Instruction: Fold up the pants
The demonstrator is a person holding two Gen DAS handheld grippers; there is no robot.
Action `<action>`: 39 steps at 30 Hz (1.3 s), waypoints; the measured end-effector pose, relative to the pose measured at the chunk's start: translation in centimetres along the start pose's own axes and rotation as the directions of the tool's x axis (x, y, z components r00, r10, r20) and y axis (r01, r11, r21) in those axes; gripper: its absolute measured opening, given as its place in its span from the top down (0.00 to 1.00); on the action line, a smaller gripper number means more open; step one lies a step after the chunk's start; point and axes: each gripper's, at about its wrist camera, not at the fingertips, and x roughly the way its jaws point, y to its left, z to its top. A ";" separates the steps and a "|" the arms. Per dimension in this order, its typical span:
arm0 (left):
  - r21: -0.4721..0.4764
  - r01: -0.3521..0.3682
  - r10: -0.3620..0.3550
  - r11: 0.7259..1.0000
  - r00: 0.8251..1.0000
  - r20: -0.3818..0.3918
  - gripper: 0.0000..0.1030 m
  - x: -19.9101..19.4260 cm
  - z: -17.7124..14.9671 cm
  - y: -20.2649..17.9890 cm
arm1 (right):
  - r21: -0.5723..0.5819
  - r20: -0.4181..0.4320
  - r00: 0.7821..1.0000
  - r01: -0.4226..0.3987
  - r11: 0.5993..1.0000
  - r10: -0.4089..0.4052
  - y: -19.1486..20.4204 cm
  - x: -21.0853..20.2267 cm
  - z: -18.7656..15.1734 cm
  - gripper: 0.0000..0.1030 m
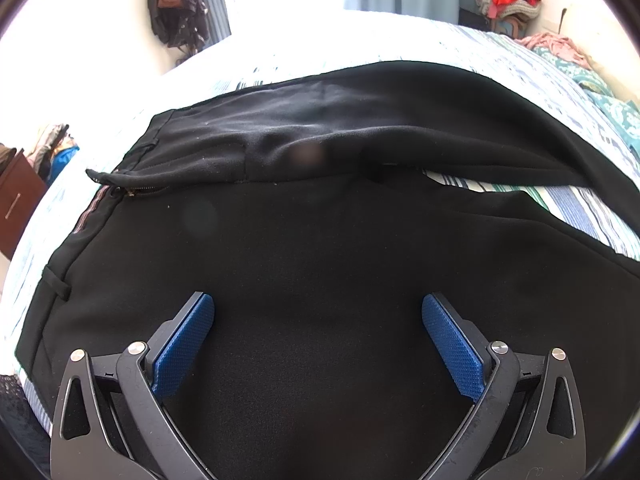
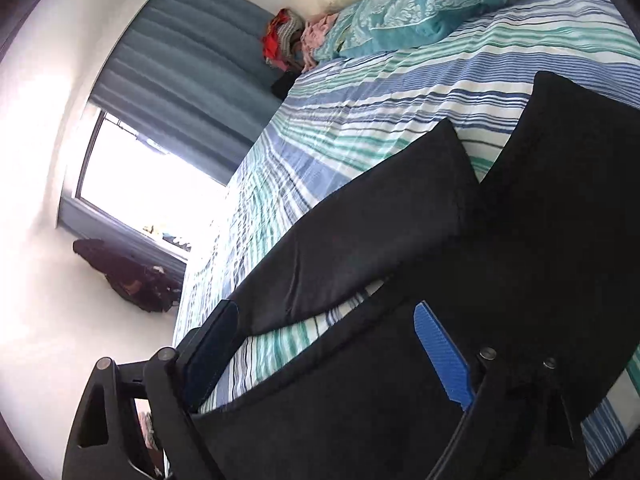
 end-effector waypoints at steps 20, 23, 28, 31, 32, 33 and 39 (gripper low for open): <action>-0.044 0.232 -0.235 0.972 0.968 -0.088 0.00 -2.4 13.2 -2.7 | -0.233 0.203 0.976 -0.024 0.972 0.073 7.0 -4.9 5.3 0.95; -0.262 0.325 -0.372 0.909 0.916 -0.152 0.00 2.5 18.1 -1.4 | -0.289 0.216 0.966 -0.074 0.955 0.140 9.5 -6.6 5.3 0.95; -0.525 0.233 -0.403 0.819 0.884 -0.236 0.01 9.7 20.1 1.1 | -0.326 0.216 0.954 -0.131 0.936 0.208 11.4 -9.4 4.8 0.95; -0.575 0.198 -0.398 0.794 0.884 -0.246 0.01 10.8 19.6 1.5 | -0.346 0.208 0.947 -0.162 0.924 0.244 11.9 -11.5 4.3 0.95; -0.578 0.195 -0.398 0.793 0.883 -0.249 0.03 10.7 19.5 1.2 | -0.351 0.205 0.945 -0.173 0.920 0.256 11.9 -12.1 4.3 0.95; -0.579 0.196 -0.401 0.791 0.881 -0.250 0.23 10.6 19.5 1.2 | -0.353 0.202 0.942 -0.186 0.917 0.269 11.9 -12.8 4.2 0.95; -0.573 0.305 -0.468 0.761 0.869 -0.160 0.96 4.7 20.0 2.9 | -0.324 0.182 0.966 -0.118 0.939 0.184 9.5 -12.6 5.6 0.95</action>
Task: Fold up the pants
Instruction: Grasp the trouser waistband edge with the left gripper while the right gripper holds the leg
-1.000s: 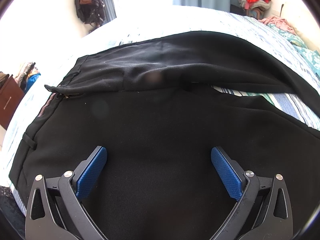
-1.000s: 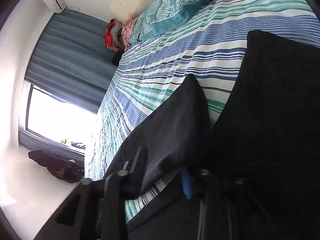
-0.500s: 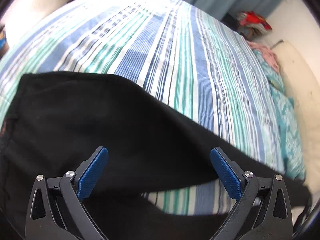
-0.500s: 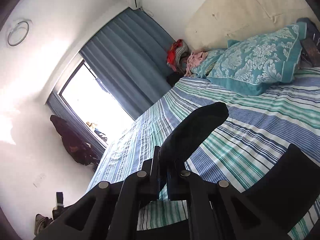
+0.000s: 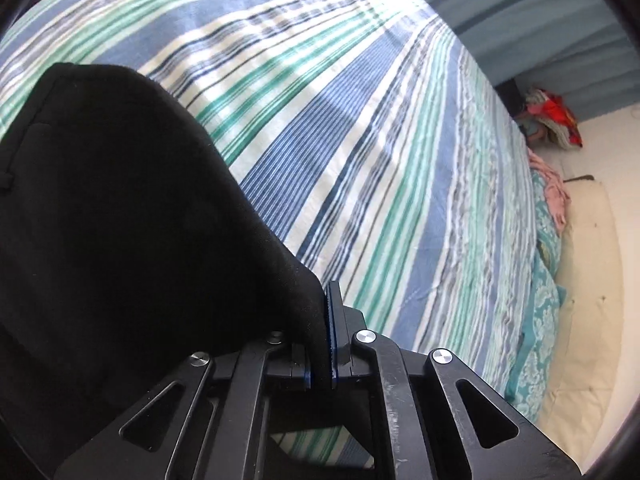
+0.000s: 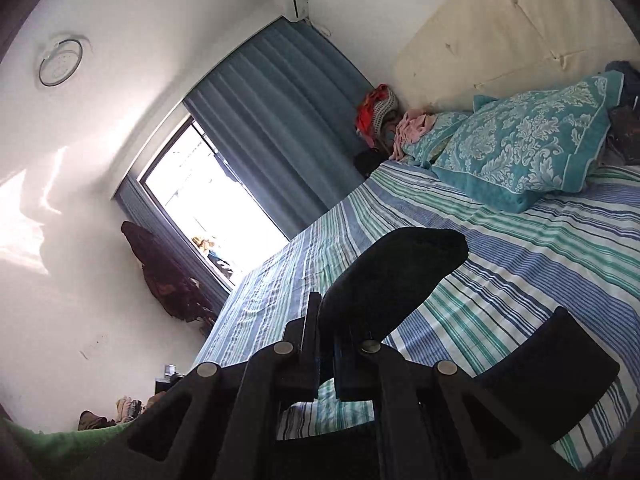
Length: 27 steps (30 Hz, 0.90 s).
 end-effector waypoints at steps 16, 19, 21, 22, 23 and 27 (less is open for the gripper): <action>0.238 -0.126 0.127 0.963 0.992 0.013 0.95 -7.5 -23.0 9.1 | -0.014 -0.388 0.817 0.458 0.889 -0.427 -15.1 3.4 -5.4 0.95; 0.265 -0.133 0.133 0.955 0.991 0.018 0.95 -7.6 -23.2 8.3 | 0.068 -0.357 0.841 0.457 0.887 -0.406 -16.1 1.7 -5.7 0.95; 0.276 -0.146 0.144 0.950 0.989 0.027 0.95 -7.5 -23.2 8.0 | 0.070 -0.358 0.835 0.470 0.880 -0.418 -16.5 1.5 -5.8 0.95; 0.279 -0.148 0.146 0.949 0.989 0.028 0.94 -7.5 -23.3 7.9 | 0.077 -0.358 0.834 0.474 0.877 -0.419 -16.6 1.4 -5.8 0.95; 0.286 -0.152 0.150 0.946 0.988 0.029 0.94 -7.4 -23.4 7.8 | 0.072 -0.354 0.833 0.479 0.875 -0.426 -16.5 1.4 -5.7 0.95; 0.308 -0.158 0.158 0.938 0.987 0.024 0.92 -6.8 -23.9 7.4 | -0.005 -0.273 0.843 0.481 0.877 -0.464 -15.0 1.2 -4.9 0.95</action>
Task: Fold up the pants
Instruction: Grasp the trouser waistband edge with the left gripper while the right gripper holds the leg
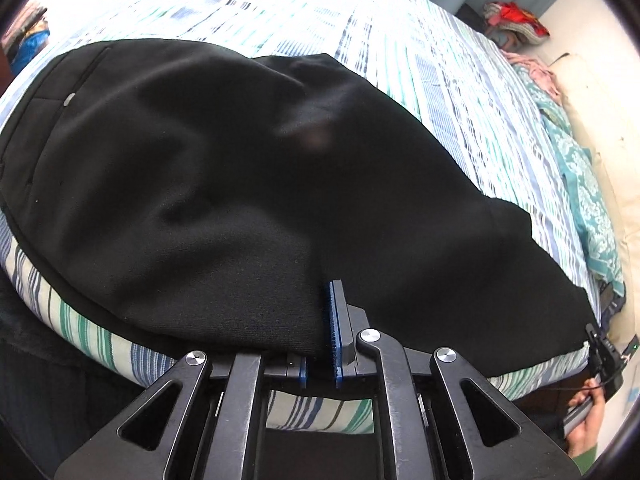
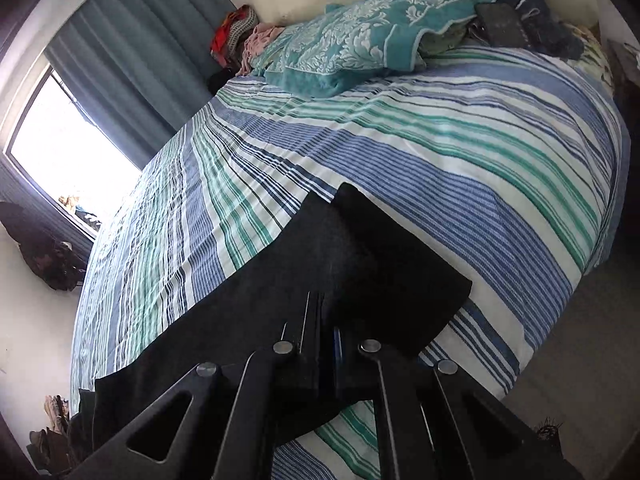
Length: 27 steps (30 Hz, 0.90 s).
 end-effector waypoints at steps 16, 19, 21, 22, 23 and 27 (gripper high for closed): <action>0.060 -0.027 0.026 0.998 1.000 0.016 0.84 1.8 0.2 -2.4 | -0.036 -0.033 0.980 0.197 0.980 -0.199 -0.8 1.3 -0.9 0.95; 0.066 -0.027 0.026 0.997 1.000 0.016 0.84 2.0 0.3 -2.9 | -0.062 -0.032 0.972 0.231 0.971 -0.234 -0.6 1.6 -1.0 0.95; 0.065 -0.021 0.020 0.998 1.000 0.013 0.82 1.7 -0.2 -2.4 | -0.078 -0.020 0.967 0.252 0.964 -0.255 -0.3 1.5 -1.1 0.95; 0.064 -0.018 0.017 0.998 1.000 0.009 0.82 1.7 -0.2 -2.4 | -0.076 -0.014 0.965 0.259 0.963 -0.260 -0.2 1.4 -1.1 0.95; 0.068 -0.015 0.014 0.998 1.000 0.008 0.86 1.7 -0.3 -2.5 | -0.072 -0.008 0.965 0.261 0.963 -0.262 -0.3 1.3 -1.1 0.95; 0.081 -0.024 0.024 0.996 1.000 0.010 0.94 1.2 -1.5 -2.2 | -0.072 -0.016 0.964 0.262 0.962 -0.264 -0.5 1.4 -1.2 0.95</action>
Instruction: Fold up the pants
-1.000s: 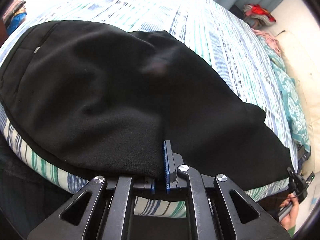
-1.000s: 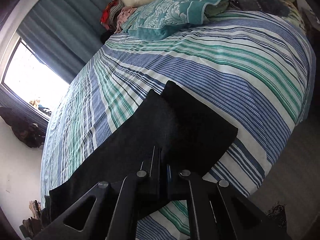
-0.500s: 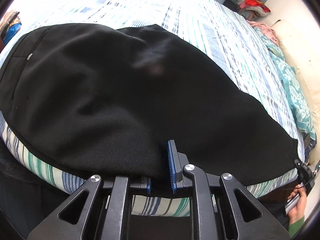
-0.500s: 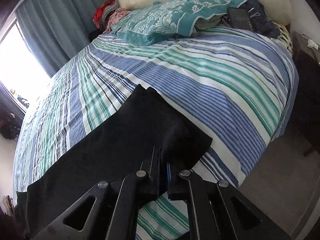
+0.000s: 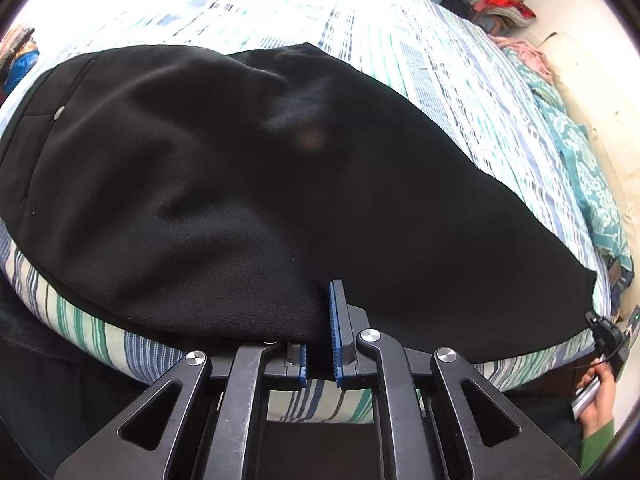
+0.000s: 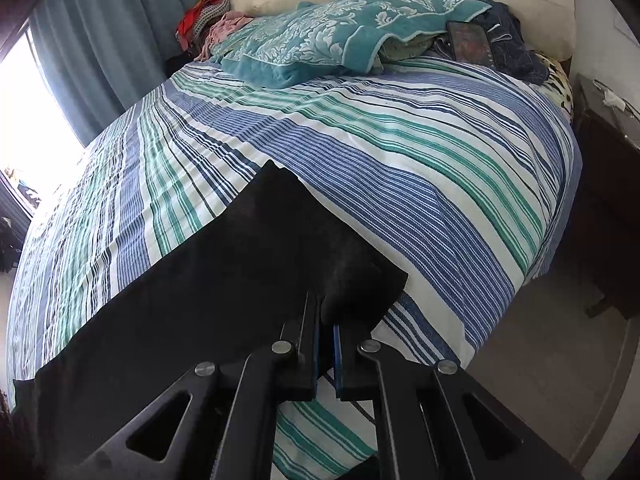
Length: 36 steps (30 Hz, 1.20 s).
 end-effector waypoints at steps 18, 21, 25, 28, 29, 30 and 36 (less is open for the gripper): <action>0.079 -0.199 0.195 0.977 0.979 0.050 0.23 -7.7 -2.3 1.9 | 0.103 0.294 0.956 -0.003 0.995 -0.028 -1.3 -7.0 -0.2 0.14; 0.074 -0.212 0.195 0.975 0.963 0.188 0.18 -8.8 0.0 2.6 | 0.083 0.404 0.913 0.016 0.996 -0.048 -0.4 -9.9 -0.2 0.14; 0.114 -0.240 0.193 0.964 0.927 0.322 0.17 -6.1 4.3 2.9 | -0.110 0.375 0.923 -0.054 0.993 0.092 5.1 -11.3 -1.4 0.14; 0.140 -0.331 0.267 0.933 0.900 0.345 0.18 -2.4 7.5 3.5 | -0.244 0.267 0.924 -0.209 0.947 0.273 10.2 -11.1 -3.9 0.14; 0.137 -0.358 0.296 0.924 0.894 0.336 0.18 -1.3 8.0 3.9 | -0.281 0.217 0.921 -0.257 0.925 0.322 11.9 -10.7 -4.8 0.14; 0.124 -0.377 0.323 0.918 0.892 0.317 0.18 -0.3 8.3 4.6 | -0.322 0.159 0.919 -0.298 0.899 0.362 13.6 -10.1 -5.8 0.14; 0.041 -0.348 0.327 0.937 0.910 0.256 0.13 2.5 8.4 9.2 | -0.492 -0.083 0.938 -0.332 0.805 0.336 18.7 -5.2 -9.4 0.14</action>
